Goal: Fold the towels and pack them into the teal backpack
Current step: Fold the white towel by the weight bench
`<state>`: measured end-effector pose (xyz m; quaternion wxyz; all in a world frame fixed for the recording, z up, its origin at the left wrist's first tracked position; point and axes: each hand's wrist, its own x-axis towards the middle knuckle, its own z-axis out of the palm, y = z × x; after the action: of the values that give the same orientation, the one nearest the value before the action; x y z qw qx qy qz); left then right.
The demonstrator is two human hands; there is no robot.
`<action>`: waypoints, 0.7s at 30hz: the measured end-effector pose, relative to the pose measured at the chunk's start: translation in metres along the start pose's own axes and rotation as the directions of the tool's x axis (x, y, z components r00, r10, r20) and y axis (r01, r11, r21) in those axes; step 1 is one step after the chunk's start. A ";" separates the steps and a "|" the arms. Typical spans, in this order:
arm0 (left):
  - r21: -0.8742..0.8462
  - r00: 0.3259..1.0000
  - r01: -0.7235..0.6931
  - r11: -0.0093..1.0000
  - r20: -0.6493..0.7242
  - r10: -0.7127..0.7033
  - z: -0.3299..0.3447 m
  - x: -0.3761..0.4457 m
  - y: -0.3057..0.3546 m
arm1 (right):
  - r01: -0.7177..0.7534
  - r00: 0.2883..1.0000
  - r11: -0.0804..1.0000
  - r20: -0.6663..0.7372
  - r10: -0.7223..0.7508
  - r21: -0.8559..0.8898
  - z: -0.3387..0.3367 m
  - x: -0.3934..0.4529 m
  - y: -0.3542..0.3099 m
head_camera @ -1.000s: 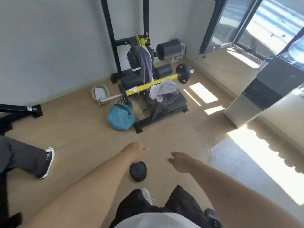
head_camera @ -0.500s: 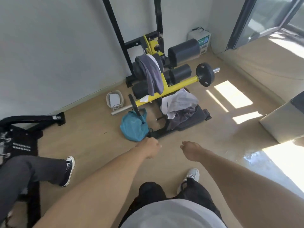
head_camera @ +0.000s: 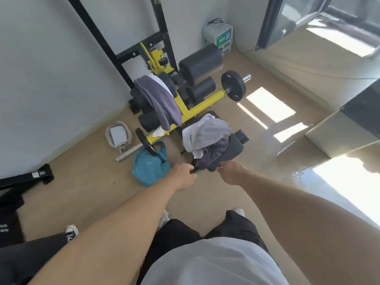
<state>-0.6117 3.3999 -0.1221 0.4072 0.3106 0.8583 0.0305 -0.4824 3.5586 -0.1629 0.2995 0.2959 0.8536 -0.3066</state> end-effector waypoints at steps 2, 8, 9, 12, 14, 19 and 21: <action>0.044 0.999 -0.038 0.998 0.032 0.036 -0.007 0.015 -0.011 | -0.051 0.998 0.996 -0.038 0.053 0.067 0.004 0.008 -0.007; 0.120 0.980 -0.189 0.975 0.085 0.180 -0.029 0.070 -0.046 | -0.118 0.970 0.960 -0.176 0.165 0.252 0.006 0.052 -0.042; 0.153 0.972 -0.233 0.960 0.064 0.226 -0.031 0.086 -0.049 | -0.106 0.957 0.951 -0.228 0.176 0.290 0.006 0.070 -0.045; 0.189 0.937 -0.338 0.922 -0.025 0.349 -0.027 0.148 -0.054 | -0.061 0.909 0.926 -0.363 0.206 0.373 0.009 0.127 -0.045; 0.151 0.920 -0.372 0.916 -0.073 0.386 -0.013 0.192 -0.056 | -0.041 0.875 0.932 -0.438 0.208 0.361 0.015 0.164 -0.036; 0.178 0.833 -0.450 0.875 -0.271 0.483 0.047 0.300 -0.064 | 0.007 0.711 0.987 -0.695 0.106 0.158 0.037 0.250 0.011; 0.099 0.790 -0.497 0.862 -0.359 0.497 0.071 0.332 -0.069 | 0.026 0.678 0.996 -0.733 0.046 0.086 0.055 0.280 0.035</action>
<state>-0.7536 3.5154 -0.4156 0.2148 0.5133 0.8077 0.1948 -0.6213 3.6321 -0.4041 -0.0799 0.4117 0.8859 -0.1984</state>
